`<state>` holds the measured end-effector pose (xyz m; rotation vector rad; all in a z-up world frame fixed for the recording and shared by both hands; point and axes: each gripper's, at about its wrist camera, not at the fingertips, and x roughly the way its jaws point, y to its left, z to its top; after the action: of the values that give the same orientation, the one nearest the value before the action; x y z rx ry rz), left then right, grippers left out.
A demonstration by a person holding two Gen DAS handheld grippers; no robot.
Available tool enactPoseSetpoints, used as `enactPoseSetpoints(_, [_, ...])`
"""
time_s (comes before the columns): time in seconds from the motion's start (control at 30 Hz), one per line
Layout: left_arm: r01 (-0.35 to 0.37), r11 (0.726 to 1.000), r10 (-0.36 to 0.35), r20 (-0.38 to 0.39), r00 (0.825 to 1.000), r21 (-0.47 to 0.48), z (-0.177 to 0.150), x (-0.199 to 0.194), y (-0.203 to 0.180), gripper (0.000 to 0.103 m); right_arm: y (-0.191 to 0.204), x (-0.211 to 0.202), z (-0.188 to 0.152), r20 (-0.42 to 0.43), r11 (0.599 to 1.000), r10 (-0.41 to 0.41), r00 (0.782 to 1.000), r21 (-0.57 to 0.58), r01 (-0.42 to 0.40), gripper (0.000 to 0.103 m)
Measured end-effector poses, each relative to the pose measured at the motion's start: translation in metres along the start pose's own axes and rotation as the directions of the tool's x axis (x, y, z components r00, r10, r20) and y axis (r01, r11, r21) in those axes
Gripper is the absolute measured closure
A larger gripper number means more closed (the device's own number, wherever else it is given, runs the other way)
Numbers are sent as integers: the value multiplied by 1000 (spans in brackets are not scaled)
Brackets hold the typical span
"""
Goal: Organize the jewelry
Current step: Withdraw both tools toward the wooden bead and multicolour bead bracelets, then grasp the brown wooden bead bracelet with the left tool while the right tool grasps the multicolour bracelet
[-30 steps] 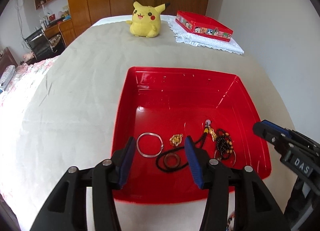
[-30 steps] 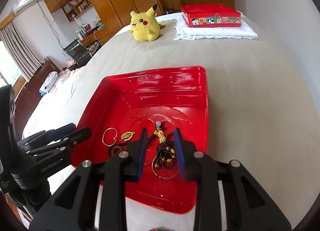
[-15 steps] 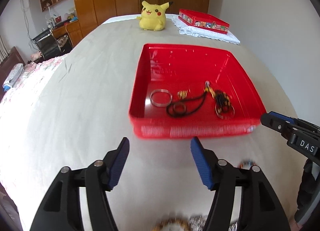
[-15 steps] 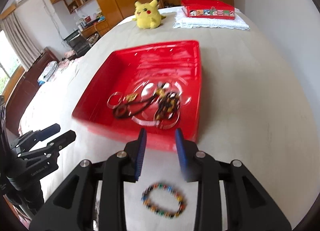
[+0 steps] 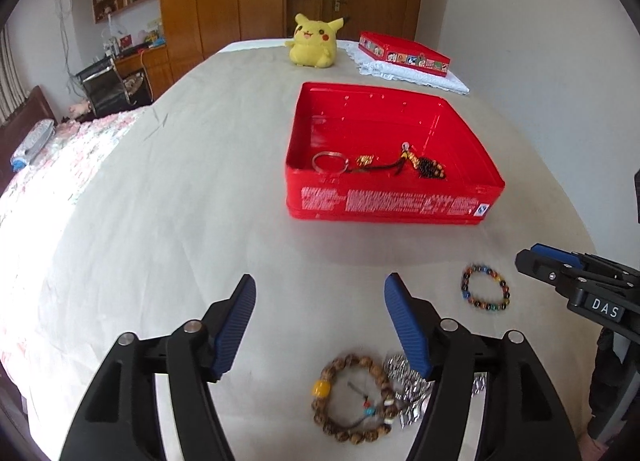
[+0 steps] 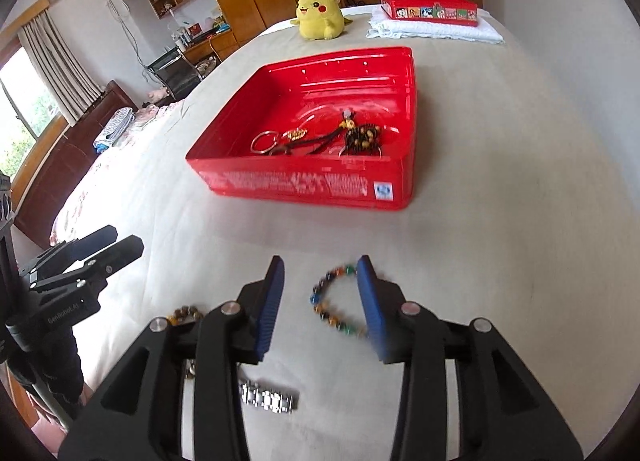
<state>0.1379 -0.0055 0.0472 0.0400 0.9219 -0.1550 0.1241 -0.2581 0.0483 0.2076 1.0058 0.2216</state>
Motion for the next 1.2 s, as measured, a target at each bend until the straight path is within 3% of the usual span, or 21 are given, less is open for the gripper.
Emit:
enactPoseSetpoints(0.37, [-33,999,29,-161,987,-24,-56,30,27,35,-5,10,-40,-56,999,22,998,47,-19,63])
enactPoseSetpoints(0.57, [-7,1000,3,-176,984,-23,-68,33,19,35,-4,13,-47,-67,998,33,997,59,-29,63])
enactPoseSetpoints(0.87, [-25,999,30,-204,979,28,-71,48,10,37,-10,13,-49,-57,996,40,998,80,-36,63])
enactPoseSetpoints(0.93, [-25,999,32,-201,979,40,-72,49,9,40,-14,13,-48,-55,995,37,998,90,-32,63])
enactPoseSetpoints(1.2, [-12,999,19,-188,982,37,-68,51,14,86,-22,13,-44,-47,993,40,998,114,-34,63])
